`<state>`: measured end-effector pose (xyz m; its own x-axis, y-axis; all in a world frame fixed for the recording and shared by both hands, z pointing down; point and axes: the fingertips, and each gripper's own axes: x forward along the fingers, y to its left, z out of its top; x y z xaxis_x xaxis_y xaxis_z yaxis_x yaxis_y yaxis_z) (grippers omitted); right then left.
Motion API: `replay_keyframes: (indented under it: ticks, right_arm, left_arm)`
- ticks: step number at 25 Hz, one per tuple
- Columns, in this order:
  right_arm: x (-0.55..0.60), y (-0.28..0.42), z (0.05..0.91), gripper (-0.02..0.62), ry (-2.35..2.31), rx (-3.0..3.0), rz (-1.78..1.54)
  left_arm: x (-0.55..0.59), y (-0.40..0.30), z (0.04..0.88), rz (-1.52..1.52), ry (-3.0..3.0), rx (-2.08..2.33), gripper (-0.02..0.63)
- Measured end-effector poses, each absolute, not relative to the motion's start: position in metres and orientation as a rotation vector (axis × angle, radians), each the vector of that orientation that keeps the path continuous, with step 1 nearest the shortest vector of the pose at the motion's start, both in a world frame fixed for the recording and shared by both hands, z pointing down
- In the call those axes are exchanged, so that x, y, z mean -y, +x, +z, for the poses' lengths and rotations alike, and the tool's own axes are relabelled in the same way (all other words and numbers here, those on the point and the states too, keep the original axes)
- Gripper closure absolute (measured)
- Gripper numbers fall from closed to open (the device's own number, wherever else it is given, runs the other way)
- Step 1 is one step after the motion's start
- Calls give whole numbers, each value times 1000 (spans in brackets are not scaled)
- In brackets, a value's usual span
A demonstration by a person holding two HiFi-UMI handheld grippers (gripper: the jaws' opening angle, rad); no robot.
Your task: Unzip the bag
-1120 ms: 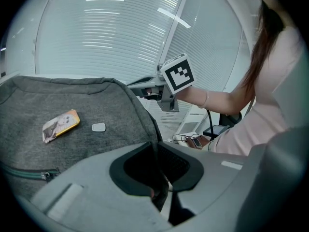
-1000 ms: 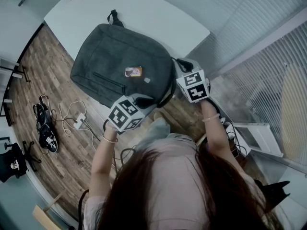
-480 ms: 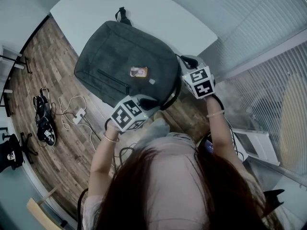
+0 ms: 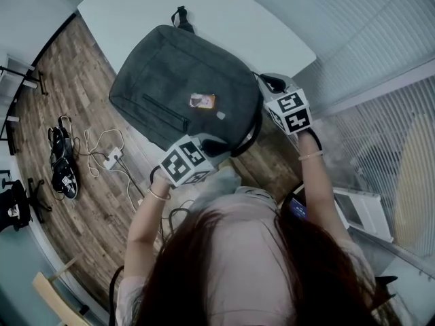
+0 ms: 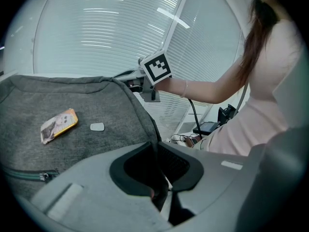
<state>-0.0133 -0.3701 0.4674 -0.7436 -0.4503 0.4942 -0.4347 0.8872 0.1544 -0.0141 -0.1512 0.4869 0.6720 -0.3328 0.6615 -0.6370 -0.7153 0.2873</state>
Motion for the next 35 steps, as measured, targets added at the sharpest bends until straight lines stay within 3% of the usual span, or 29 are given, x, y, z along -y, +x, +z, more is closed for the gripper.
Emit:
replay_keyframes:
  ticks: [35]
  right_arm:
    - [409, -69, 472, 577, 370, 2571, -125]
  left_arm:
    - [150, -14, 491, 801, 2373, 707, 557]
